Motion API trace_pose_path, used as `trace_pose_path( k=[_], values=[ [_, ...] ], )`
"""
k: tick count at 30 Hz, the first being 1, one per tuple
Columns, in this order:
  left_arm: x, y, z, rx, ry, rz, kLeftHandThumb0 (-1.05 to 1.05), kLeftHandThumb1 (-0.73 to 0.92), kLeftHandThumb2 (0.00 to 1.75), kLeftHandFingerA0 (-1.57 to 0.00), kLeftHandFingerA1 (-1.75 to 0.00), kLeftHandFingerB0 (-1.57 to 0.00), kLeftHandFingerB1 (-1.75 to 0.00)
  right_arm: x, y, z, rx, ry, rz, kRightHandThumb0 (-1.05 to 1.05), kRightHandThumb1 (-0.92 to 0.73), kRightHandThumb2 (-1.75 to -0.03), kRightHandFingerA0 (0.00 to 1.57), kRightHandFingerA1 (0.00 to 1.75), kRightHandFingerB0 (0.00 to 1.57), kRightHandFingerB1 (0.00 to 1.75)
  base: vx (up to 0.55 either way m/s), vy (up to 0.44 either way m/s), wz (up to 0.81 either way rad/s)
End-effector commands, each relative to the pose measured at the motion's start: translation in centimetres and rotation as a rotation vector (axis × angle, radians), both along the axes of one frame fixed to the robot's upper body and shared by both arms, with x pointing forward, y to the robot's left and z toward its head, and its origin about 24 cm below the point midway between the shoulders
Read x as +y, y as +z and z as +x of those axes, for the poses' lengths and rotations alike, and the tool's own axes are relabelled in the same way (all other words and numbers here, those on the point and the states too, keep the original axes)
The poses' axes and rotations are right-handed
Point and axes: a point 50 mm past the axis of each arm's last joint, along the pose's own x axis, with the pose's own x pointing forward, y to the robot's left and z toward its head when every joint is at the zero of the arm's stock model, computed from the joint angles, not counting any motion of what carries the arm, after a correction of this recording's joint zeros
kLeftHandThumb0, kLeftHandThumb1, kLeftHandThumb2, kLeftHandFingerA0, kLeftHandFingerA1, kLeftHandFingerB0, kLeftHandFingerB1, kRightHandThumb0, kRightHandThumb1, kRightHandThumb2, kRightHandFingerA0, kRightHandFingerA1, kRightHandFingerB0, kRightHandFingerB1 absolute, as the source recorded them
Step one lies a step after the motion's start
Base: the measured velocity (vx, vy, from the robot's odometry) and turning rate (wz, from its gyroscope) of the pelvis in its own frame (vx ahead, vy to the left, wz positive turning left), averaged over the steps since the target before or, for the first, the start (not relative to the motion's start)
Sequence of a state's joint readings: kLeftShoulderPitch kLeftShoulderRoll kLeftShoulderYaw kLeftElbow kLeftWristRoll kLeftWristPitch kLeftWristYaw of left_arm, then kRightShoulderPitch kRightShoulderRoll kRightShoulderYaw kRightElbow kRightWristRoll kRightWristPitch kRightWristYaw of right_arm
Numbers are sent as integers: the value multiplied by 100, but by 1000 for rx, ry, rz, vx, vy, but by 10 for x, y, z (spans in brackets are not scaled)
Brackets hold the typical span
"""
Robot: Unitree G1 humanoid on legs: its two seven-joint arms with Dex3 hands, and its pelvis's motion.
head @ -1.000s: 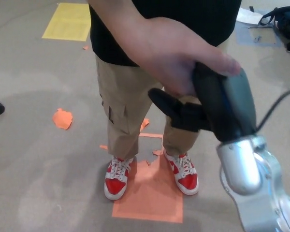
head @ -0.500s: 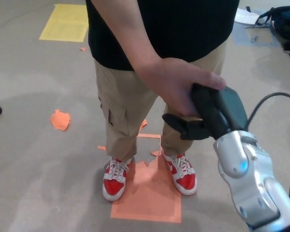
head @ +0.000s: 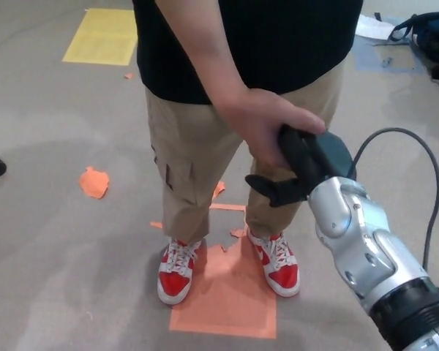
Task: The robot extends its right arm to grab a person's hand and shakes it
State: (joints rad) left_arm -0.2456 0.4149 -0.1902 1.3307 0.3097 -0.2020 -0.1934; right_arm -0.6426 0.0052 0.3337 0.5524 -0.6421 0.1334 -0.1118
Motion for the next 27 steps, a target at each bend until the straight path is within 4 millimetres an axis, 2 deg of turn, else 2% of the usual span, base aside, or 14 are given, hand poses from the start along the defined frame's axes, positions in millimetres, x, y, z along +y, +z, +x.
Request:
trace_pose_path(
  k=[1,2,3,6,10,12,17,18,21,22,24,27],
  values=[
    [4,2,0,8,-26,30,-84,92,71,-34,-39,-28,-36,-22,-20,-8,-17,-26,-69,-91,-56,-90,0,1,0,0,0,0,0],
    [4,2,0,21,-26,30,-85,92,74,-29,-37,-26,-36,-26,-21,-11,-29,-33,-64,-86,-54,-83,0,0,0,0,0,0,0],
    [4,2,0,25,-24,24,-84,92,72,-27,-36,-22,-33,-30,-23,-13,-36,-43,-53,-93,-59,-91,0,0,0,0,0,0,0],
    [3,2,0,5,1,6,-78,92,70,-28,-34,-22,-31,-43,-27,-19,-69,-66,-29,-94,-61,-93,0,1,0,0,0,0,0],
    [3,1,0,16,-24,27,-81,92,71,-29,-35,-22,-31,-54,-29,-23,-73,-88,-29,-96,-64,-97,0,1,0,0,0,0,0],
    [3,2,0,19,-32,33,-82,92,72,-29,-38,-26,-36,-71,-35,-26,-77,-135,-38,-90,-64,-93,0,1,0,0,0,0,0],
    [3,1,-1,25,-23,22,-79,92,73,-28,-35,-23,-33,-104,-55,-37,-6,-241,-3,-92,-63,-94,0,1,0,0,0,0,0],
    [3,1,0,26,-22,24,-80,92,72,-28,-35,-22,-32,-109,-58,-38,5,-256,17,-104,-72,-106,0,4,0,0,0,0,0],
    [2,2,2,22,-34,30,-82,92,72,-29,-36,-24,-33,-124,-68,-42,57,-281,51,-105,-75,-110,0,5,0,0,0,0,0],
    [3,2,2,26,-41,36,-85,92,72,-29,-37,-24,-34,-138,-80,-46,125,-320,34,-104,-75,-109,0,5,0,0,0,0,0],
    [3,1,0,27,-40,35,-84,92,72,-29,-37,-25,-34,-148,-90,-50,184,-350,32,-102,-74,-106,0,5,0,0,0,0,0],
    [1,-2,-4,34,-22,29,-82,92,70,-30,-35,-27,-34,-174,-121,-68,377,-438,20,-102,-75,-104,0,4,0,0,0,0,0]
  ],
)
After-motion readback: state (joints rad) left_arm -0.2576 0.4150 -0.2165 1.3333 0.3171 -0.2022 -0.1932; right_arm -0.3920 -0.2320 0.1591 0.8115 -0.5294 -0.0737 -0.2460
